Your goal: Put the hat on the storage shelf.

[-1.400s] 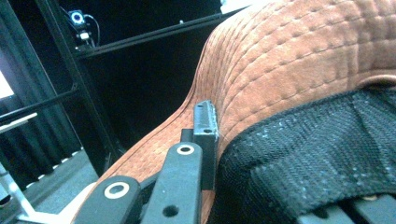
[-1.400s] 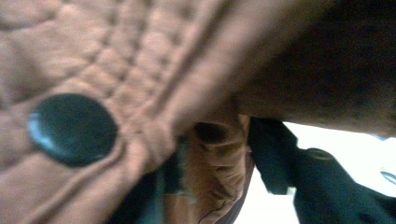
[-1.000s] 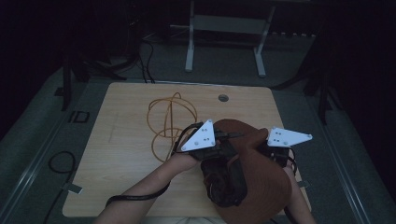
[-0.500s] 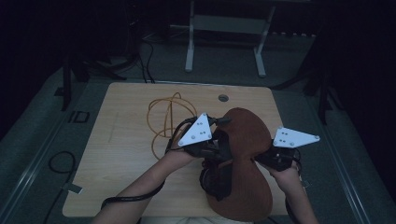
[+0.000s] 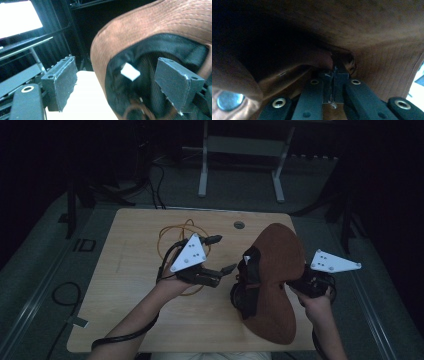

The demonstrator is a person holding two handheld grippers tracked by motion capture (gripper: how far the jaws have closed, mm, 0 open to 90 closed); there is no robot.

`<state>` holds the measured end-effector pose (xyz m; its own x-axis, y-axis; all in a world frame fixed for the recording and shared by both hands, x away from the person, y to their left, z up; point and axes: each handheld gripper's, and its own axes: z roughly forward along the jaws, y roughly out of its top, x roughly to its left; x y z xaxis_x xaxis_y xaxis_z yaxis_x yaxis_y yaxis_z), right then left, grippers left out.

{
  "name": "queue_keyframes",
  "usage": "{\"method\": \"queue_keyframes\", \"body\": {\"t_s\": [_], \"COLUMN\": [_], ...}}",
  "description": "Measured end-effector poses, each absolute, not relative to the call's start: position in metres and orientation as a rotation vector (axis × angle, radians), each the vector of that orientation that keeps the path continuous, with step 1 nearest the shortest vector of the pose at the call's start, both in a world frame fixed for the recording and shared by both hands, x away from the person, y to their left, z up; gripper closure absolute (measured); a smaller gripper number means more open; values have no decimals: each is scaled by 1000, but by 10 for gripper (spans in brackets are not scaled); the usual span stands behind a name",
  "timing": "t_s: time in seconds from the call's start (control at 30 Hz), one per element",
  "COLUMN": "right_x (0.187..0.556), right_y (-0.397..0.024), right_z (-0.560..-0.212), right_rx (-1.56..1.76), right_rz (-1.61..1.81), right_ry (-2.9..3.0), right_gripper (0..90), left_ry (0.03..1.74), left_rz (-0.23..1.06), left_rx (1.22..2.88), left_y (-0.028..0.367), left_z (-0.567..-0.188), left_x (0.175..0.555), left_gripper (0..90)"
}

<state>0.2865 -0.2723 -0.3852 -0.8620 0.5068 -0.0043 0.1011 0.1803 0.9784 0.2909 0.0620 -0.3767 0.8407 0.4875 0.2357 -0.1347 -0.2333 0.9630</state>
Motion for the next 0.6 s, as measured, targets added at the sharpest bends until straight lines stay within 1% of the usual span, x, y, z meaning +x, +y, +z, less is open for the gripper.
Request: {"method": "queue_keyframes", "body": {"t_s": [0.17, 0.23, 0.43, 0.6], "right_x": [298, 303, 324, 341], "right_y": [-278, -279, -275, -264], "right_z": [-382, -381, -372, -364], "right_rx": [631, 652, 691, 711], "right_rz": [1748, 1757, 1770, 1767], "right_ry": [2079, 2061, 2035, 2012], "right_gripper": [878, 878, 877, 877], "left_ry": [346, 382, 458, 528], "left_rz": [601, 610, 638, 680], "left_rx": [1679, 1689, 1685, 1657], "left_y": [88, 99, 136, 166], "left_z": [-384, -388, -406, -422], "left_x": [287, 285, 272, 257], "left_gripper": [187, 186, 120, 98]}}
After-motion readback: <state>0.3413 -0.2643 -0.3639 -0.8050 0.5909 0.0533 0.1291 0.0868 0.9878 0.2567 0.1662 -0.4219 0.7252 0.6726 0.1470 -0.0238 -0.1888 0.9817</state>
